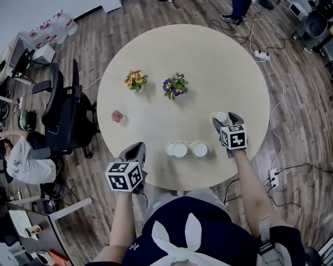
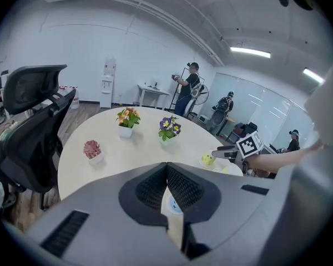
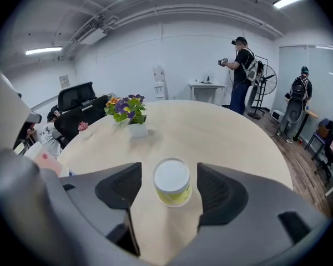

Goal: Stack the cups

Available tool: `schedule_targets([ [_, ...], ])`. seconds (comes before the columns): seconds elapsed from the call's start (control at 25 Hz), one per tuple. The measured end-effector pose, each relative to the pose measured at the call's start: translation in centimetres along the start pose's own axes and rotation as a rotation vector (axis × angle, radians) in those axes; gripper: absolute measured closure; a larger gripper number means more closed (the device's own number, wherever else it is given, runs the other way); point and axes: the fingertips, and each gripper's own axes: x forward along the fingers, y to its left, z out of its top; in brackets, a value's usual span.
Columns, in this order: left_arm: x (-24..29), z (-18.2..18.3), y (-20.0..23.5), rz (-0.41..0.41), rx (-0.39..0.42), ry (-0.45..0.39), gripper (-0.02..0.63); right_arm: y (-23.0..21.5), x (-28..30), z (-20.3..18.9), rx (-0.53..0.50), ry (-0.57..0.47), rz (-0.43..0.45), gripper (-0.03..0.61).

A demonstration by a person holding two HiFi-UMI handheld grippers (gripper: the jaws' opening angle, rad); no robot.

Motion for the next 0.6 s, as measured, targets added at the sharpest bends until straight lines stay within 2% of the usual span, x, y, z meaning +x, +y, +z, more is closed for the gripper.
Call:
schedule_targets([
  [0.36, -0.8, -0.7, 0.7, 0.025, -0.044, -0.005, 0.592, -0.6, 1.7, -1.1, 0.002, 0.047, -0.010, 0.310],
  [0.44, -0.8, -0.7, 0.7, 0.026, -0.043, -0.003, 0.592, -0.5, 1.8, -1.0, -0.006, 0.050, -0.007, 0.336],
  [0.6, -0.9, -0.7, 0.5, 0.028, -0.033, -0.004, 0.592, -0.5, 1.5, -0.7, 0.002, 0.047, -0.004, 0.337],
])
